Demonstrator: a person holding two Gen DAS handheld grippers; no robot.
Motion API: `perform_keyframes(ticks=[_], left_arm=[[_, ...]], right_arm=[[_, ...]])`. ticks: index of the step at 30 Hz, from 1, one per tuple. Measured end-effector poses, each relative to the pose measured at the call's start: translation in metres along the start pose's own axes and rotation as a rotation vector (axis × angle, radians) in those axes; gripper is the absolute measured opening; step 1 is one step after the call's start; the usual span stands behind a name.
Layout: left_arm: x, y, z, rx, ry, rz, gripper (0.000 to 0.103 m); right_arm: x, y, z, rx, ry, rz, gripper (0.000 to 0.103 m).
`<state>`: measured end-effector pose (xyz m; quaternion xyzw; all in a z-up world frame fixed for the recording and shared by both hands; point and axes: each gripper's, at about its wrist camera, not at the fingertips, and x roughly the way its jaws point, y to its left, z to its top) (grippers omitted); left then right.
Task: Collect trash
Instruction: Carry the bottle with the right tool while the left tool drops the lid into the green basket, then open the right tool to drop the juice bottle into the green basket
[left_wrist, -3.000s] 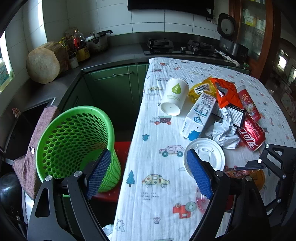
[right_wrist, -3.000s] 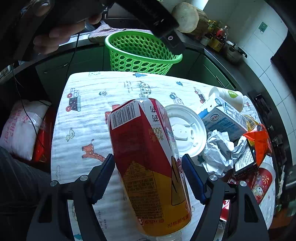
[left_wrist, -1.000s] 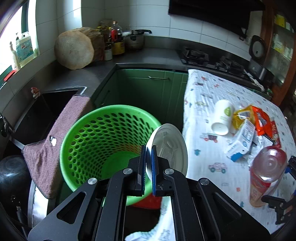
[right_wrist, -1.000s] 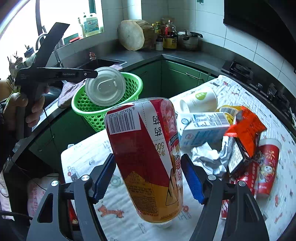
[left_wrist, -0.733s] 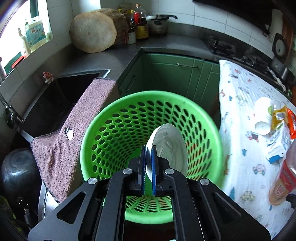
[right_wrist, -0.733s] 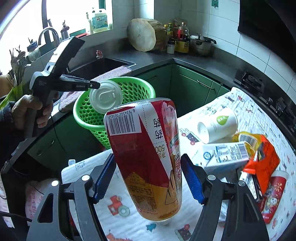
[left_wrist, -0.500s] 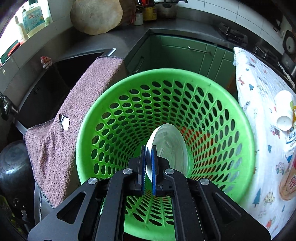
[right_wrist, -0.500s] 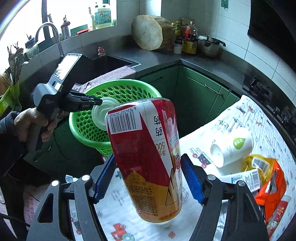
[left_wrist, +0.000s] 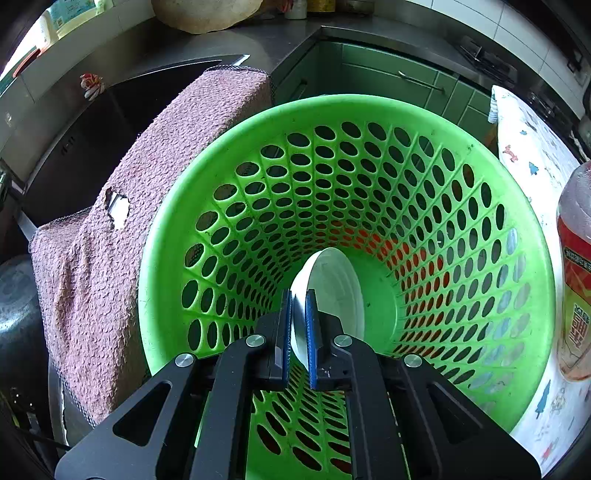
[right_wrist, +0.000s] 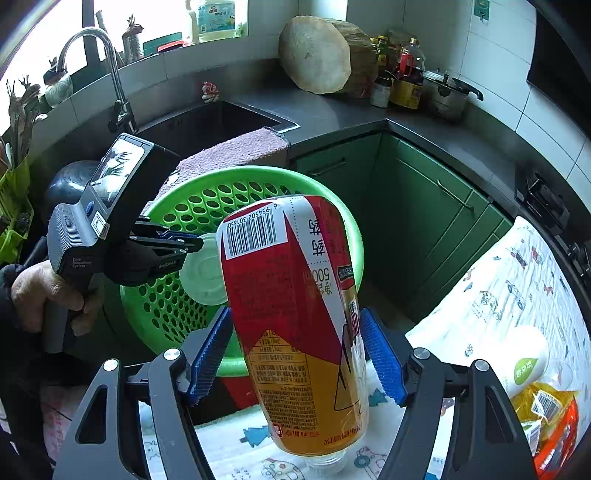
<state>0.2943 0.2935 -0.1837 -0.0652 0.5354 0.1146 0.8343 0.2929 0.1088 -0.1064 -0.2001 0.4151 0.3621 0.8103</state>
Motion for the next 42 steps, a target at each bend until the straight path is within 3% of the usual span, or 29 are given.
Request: perform_keyframes(ticks=[4, 13, 27, 30, 42], left_arm=[[0.0, 0.007, 0.0, -0.022, 0.002, -0.016, 0.009], [-0.026, 0.016, -0.001, -0.057, -0.056, -0.024, 0.031], [-0.064, 0.043, -0.016, -0.104, -0.12, -0.014, 0.032], [-0.065, 0.048, -0.018, -0.116, -0.116, -0.008, 0.032], [-0.082, 0.025, -0.009, -0.06, -0.139, -0.031, 0.035]], right_arm=[[0.007, 0.002, 0.005, -0.006, 0.005, 0.0, 0.068], [0.02, 0.003, 0.017, -0.025, 0.013, -0.003, 0.067], [0.051, 0.018, 0.04, -0.088, 0.072, 0.036, 0.067], [0.046, 0.022, 0.041, -0.104, 0.051, 0.037, 0.075], [-0.005, 0.019, 0.026, -0.073, -0.031, 0.036, 0.075]])
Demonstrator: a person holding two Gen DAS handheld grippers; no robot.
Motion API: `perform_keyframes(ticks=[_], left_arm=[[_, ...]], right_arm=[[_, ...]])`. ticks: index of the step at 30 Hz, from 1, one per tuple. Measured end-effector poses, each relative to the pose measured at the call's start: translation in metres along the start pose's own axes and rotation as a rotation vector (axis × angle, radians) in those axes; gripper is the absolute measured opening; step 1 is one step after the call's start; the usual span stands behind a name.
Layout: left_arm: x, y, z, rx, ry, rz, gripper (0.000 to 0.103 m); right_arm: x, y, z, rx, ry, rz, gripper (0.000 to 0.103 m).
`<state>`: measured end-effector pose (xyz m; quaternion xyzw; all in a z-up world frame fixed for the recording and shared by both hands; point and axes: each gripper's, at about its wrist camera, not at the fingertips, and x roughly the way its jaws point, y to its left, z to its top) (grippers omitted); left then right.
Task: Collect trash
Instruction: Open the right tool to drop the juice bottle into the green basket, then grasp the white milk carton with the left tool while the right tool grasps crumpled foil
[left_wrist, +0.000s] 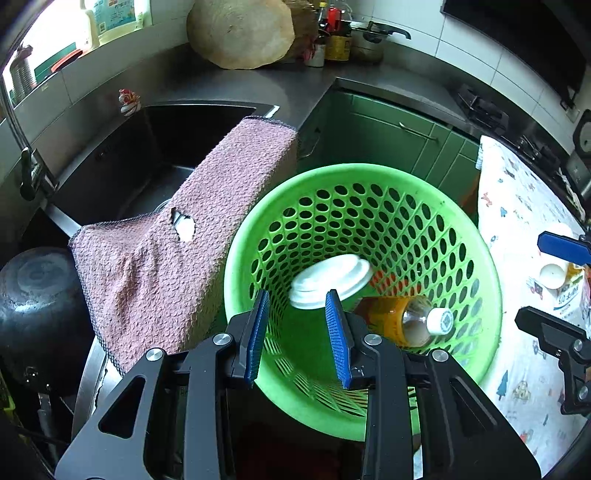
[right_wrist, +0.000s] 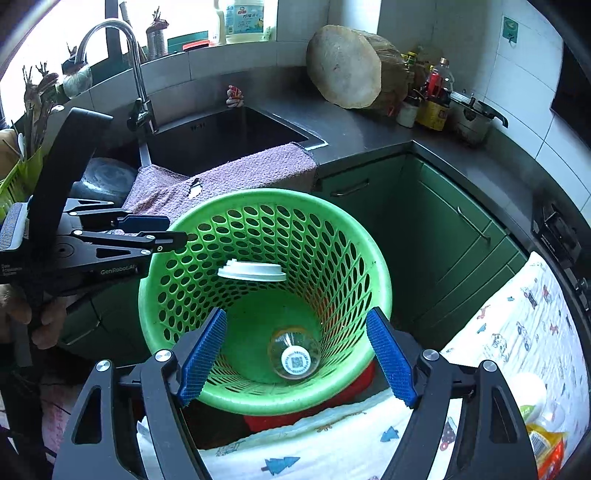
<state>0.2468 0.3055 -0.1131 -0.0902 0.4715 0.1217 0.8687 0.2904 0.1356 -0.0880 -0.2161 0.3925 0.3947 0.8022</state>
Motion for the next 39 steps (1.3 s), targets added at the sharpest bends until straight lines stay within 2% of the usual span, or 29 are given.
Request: perform_keyframes(ticks=[1, 2, 10, 15, 23, 29, 39], left_arm=[[-0.002, -0.005, 0.001, 0.01, -0.005, 0.0, 0.043], [-0.005, -0.009, 0.002, 0.02, -0.012, 0.0, 0.046], [-0.033, -0.054, 0.004, 0.088, -0.061, -0.034, 0.059], [-0.044, -0.086, 0.001, 0.117, -0.072, -0.08, 0.059], [-0.054, -0.14, -0.011, 0.179, -0.072, -0.138, 0.059], [-0.06, -0.176, -0.018, 0.226, -0.071, -0.168, 0.065], [-0.068, -0.222, -0.024, 0.302, -0.072, -0.25, 0.065]], right_arm=[[-0.007, -0.001, -0.004, 0.007, -0.008, -0.004, 0.076], [-0.013, -0.002, -0.009, 0.015, -0.015, -0.008, 0.076], [-0.061, -0.016, -0.062, 0.102, -0.045, -0.072, 0.077], [-0.092, -0.031, -0.102, 0.158, -0.055, -0.129, 0.077], [-0.134, -0.068, -0.177, 0.324, -0.055, -0.216, 0.076], [-0.148, -0.1, -0.225, 0.441, -0.024, -0.264, 0.076], [-0.135, -0.13, -0.252, 0.571, -0.007, -0.244, 0.076]])
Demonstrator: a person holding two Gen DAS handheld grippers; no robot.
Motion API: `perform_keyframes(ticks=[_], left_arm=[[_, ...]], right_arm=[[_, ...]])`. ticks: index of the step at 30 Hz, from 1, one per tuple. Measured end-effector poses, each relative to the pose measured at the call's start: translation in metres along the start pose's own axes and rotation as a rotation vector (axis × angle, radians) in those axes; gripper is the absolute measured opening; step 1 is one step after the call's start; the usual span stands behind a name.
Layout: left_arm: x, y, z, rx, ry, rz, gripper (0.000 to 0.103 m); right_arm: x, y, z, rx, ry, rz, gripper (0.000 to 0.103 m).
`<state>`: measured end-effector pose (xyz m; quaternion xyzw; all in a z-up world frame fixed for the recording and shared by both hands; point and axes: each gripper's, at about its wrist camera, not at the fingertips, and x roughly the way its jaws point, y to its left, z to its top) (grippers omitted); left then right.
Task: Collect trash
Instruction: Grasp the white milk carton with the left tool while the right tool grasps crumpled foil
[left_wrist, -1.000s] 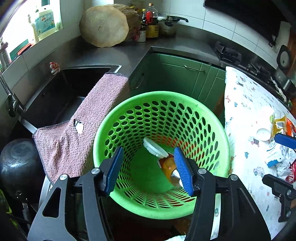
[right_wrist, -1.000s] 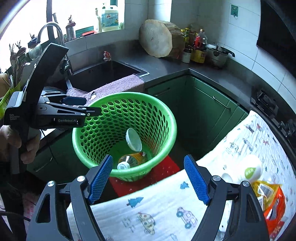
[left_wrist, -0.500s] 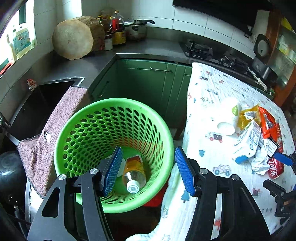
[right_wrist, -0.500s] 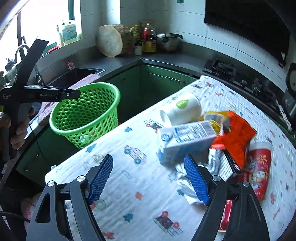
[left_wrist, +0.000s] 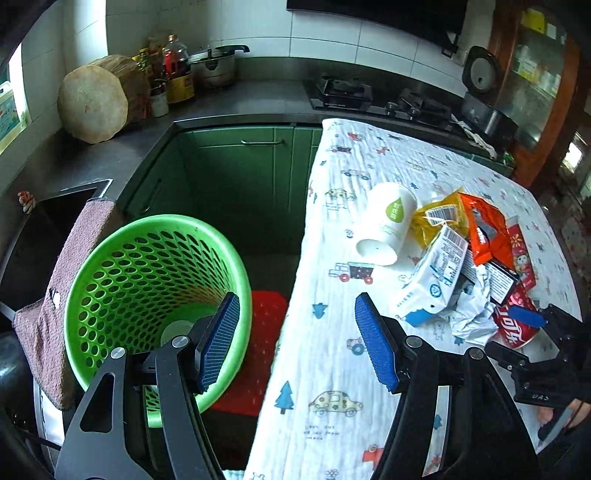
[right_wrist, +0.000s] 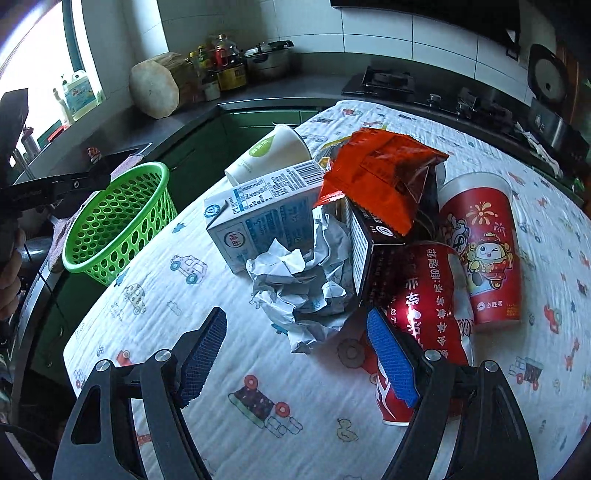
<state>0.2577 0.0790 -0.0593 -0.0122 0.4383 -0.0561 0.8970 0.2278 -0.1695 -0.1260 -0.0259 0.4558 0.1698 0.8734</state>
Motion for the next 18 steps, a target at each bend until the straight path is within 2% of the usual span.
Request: perform_keyframes(ticks=[4, 18], left_arm=[[0.005, -0.012, 0.006, 0.02, 0.006, -0.044, 0.065], [0.02, -0.048, 0.018, 0.103, 0.017, -0.126, 0.063]], right_arm=[[0.009, -0.003, 0.003, 0.017, 0.01, 0.002, 0.076], [0.028, 0.004, 0.013, -0.036, 0.002, -0.084, 0.074]])
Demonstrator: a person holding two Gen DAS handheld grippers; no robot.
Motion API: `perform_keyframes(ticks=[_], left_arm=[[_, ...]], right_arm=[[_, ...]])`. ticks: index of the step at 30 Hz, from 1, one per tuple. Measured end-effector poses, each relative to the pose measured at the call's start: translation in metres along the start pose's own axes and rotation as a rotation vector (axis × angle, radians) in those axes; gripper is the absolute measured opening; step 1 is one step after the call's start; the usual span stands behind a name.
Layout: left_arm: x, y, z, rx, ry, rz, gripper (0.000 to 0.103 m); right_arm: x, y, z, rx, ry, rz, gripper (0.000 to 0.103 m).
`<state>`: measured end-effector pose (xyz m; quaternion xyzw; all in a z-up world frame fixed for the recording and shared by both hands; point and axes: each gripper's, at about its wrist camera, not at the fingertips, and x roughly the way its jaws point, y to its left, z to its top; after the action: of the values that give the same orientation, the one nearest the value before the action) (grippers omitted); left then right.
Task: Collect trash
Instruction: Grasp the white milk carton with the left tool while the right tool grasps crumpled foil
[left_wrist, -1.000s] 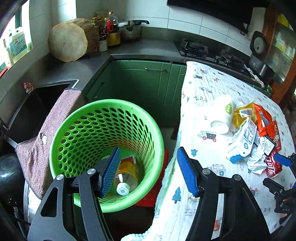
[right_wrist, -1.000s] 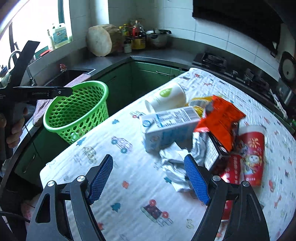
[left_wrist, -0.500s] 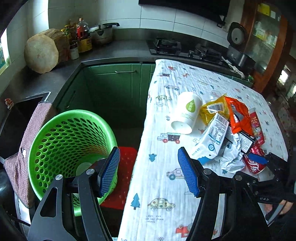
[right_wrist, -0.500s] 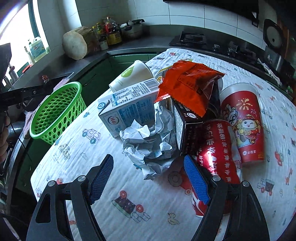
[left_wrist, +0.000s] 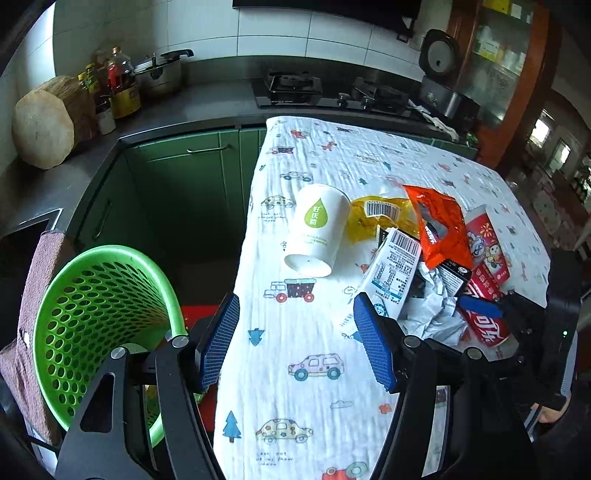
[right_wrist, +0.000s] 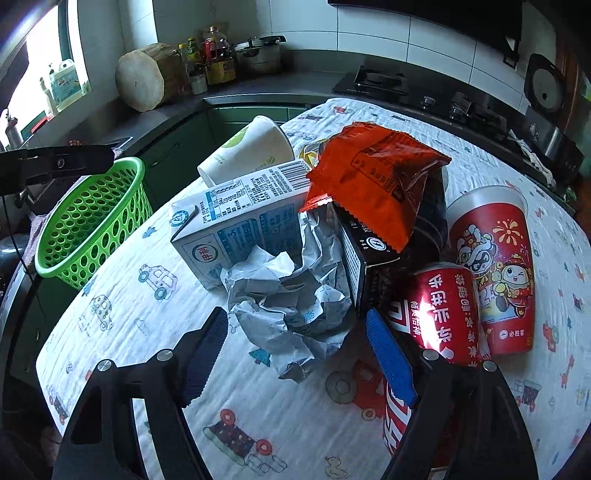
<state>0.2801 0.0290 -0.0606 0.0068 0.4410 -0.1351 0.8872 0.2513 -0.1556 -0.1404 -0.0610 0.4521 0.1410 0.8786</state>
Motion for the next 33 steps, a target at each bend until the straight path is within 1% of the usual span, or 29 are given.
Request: perform_keyframes(ticks=[4, 5, 7, 8, 10, 11, 14, 21, 23, 25, 26, 29, 31, 33], left_arm=[[0.005, -0.008, 0.003, 0.027, 0.008, -0.024, 0.063], [0.006, -0.012, 0.004, 0.038, 0.011, -0.029, 0.063], [0.009, -0.018, 0.005, 0.063, 0.017, -0.041, 0.063], [0.011, -0.022, 0.005, 0.077, 0.021, -0.047, 0.063], [0.016, -0.028, 0.006, 0.1, 0.033, -0.065, 0.063], [0.018, -0.031, 0.006, 0.108, 0.041, -0.067, 0.063], [0.027, -0.04, 0.007, 0.145, 0.06, -0.086, 0.063], [0.047, -0.062, 0.014, 0.218, 0.087, -0.133, 0.063], [0.055, -0.068, 0.017, 0.236, 0.097, -0.137, 0.063], [0.062, -0.073, 0.019, 0.248, 0.11, -0.137, 0.059], [0.066, -0.075, 0.019, 0.252, 0.115, -0.137, 0.059], [0.076, -0.08, 0.019, 0.264, 0.13, -0.127, 0.058], [0.081, -0.081, 0.019, 0.267, 0.138, -0.125, 0.054], [0.086, -0.082, 0.019, 0.27, 0.147, -0.126, 0.054]], right_arm=[[0.006, 0.006, 0.0, -0.047, 0.014, -0.035, 0.064], [0.007, 0.007, 0.0, -0.052, 0.017, -0.033, 0.059], [0.007, 0.007, -0.001, -0.046, 0.019, -0.032, 0.056], [0.006, 0.006, -0.002, -0.043, 0.016, -0.031, 0.052], [0.004, 0.005, -0.003, -0.039, 0.014, -0.026, 0.048], [0.003, 0.004, -0.003, -0.038, 0.012, -0.025, 0.041], [-0.002, 0.0, -0.005, -0.013, 0.011, -0.003, 0.038], [-0.019, -0.006, -0.01, 0.025, -0.001, 0.044, 0.034], [-0.024, -0.007, -0.012, 0.03, -0.003, 0.054, 0.034], [-0.028, -0.006, -0.016, 0.031, -0.006, 0.066, 0.034], [-0.031, -0.006, -0.017, 0.031, -0.008, 0.069, 0.034], [-0.038, -0.006, -0.021, 0.026, -0.016, 0.069, 0.034], [-0.042, -0.006, -0.023, 0.026, -0.018, 0.069, 0.034], [-0.046, -0.005, -0.026, 0.025, -0.021, 0.068, 0.033]])
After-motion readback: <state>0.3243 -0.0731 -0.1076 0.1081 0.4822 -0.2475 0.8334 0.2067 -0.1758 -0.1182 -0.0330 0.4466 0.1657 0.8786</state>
